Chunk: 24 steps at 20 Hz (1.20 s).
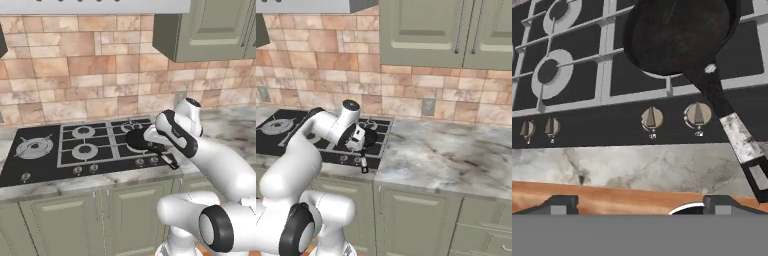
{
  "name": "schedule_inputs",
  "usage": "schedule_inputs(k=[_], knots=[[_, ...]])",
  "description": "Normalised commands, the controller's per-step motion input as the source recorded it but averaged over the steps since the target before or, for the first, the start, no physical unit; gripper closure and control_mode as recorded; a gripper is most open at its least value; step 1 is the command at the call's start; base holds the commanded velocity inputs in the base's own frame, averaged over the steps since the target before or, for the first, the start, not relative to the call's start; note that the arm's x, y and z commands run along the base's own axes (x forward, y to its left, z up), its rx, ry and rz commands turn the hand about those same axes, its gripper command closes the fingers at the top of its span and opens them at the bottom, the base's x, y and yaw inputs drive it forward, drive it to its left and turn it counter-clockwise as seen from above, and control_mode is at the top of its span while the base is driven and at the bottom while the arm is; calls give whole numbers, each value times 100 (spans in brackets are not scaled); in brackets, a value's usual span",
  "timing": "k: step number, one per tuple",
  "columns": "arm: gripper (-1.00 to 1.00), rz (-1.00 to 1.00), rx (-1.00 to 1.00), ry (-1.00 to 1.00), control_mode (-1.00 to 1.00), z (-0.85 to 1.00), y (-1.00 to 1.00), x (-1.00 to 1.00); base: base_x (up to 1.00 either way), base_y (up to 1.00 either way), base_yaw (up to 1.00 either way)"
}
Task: Move the pot and pan from the stove into the sink.
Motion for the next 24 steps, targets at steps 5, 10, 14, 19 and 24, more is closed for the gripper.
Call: schedule_inputs(k=[5, 10, 14, 19, 24], knots=[[-100, 0, 0, 0, 100, 0, 0, 0, 4, -47, 2], [-100, 0, 0, 0, -100, 0, 0, 0, 0, -42, 3], [-100, 0, 0, 0, -100, 0, 0, 12, 0, 0, 0], [-100, 8, -3, 3, -100, -14, 0, 11, 0, 0, 0], [-100, 4, -4, 0, -100, -15, 0, 6, 0, 0, 0]])
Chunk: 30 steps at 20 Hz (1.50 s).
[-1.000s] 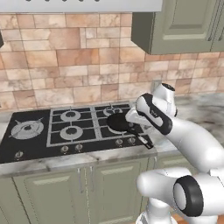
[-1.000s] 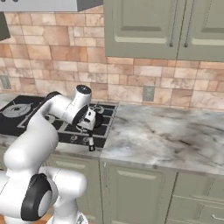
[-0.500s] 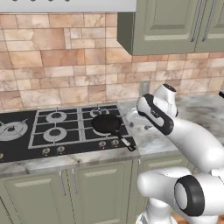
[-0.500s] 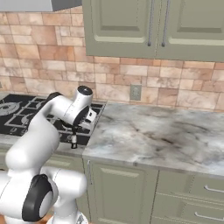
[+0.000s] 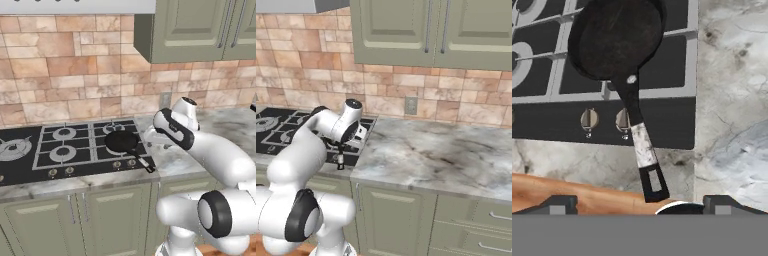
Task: Move the pot and pan from the stove into the sink.
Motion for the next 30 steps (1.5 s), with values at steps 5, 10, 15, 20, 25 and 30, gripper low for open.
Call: schedule_inputs(k=[5, 10, 15, 20, 25, 30], knots=[[-100, 7, -8, -3, -100, -45, 5, 27, 0, 0, 0], [-100, 11, -5, -6, -100, -47, 3, 27, 0, 0, 0], [-100, 12, -7, -16, -100, -38, 10, 25, 0, 0, 0], [-100, 16, -6, -20, -100, -28, 22, -1, 0, 0, 0], [-100, 2, -2, 0, -100, -3, 5, 0, 0, 0, 0], [-100, 2, -11, 1, -100, -17, 31, 0, 0, 0, 0]])
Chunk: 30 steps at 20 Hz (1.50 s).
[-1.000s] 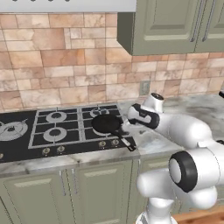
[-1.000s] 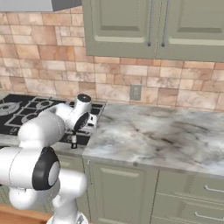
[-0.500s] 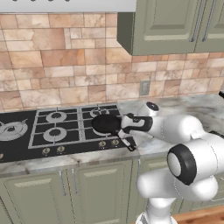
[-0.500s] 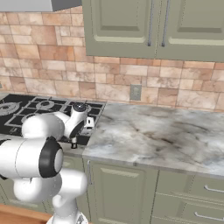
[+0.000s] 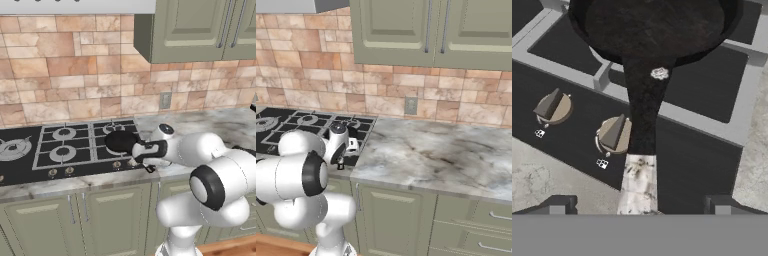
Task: Move the pot and pan from the stove into the sink.
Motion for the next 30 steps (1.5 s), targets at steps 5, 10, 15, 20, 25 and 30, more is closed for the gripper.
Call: schedule_inputs(k=[5, 10, 15, 20, 25, 30], knots=[[-100, 0, 0, 0, -100, 0, 0, 0, 0, 0, 0], [-100, 0, 0, 0, -100, -24, -3, 0, 0, 0, 0], [-100, 0, 0, 0, -100, -30, -2, 0, 0, 0, 0], [-100, 0, 0, 0, -100, -29, -1, 0, 0, 0, 0], [100, 0, 0, 0, -100, -5, 0, 0, 0, 0, 0], [100, 0, 0, 0, -100, 11, 0, 0, 0, 0, 0]])
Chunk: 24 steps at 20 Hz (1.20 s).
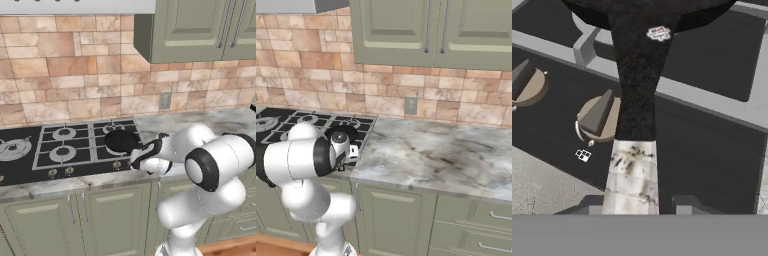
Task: Move the pot and pan from the stove into the sink.
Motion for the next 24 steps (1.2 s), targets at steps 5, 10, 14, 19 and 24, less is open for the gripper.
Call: schedule_inputs(k=[5, 10, 14, 19, 24], knots=[[100, 0, 1, 1, -100, 63, 0, 0, 0, 0, 0], [100, 0, 0, 1, -100, 84, 0, -4, 0, 0, 0], [100, 0, 0, 10, -100, 81, -4, -32, 0, 0, 0], [100, 0, 0, 8, -100, 64, -23, -71, 0, 0, 0], [100, 0, 0, 3, -100, 52, -34, -94, 0, 0, 0]])
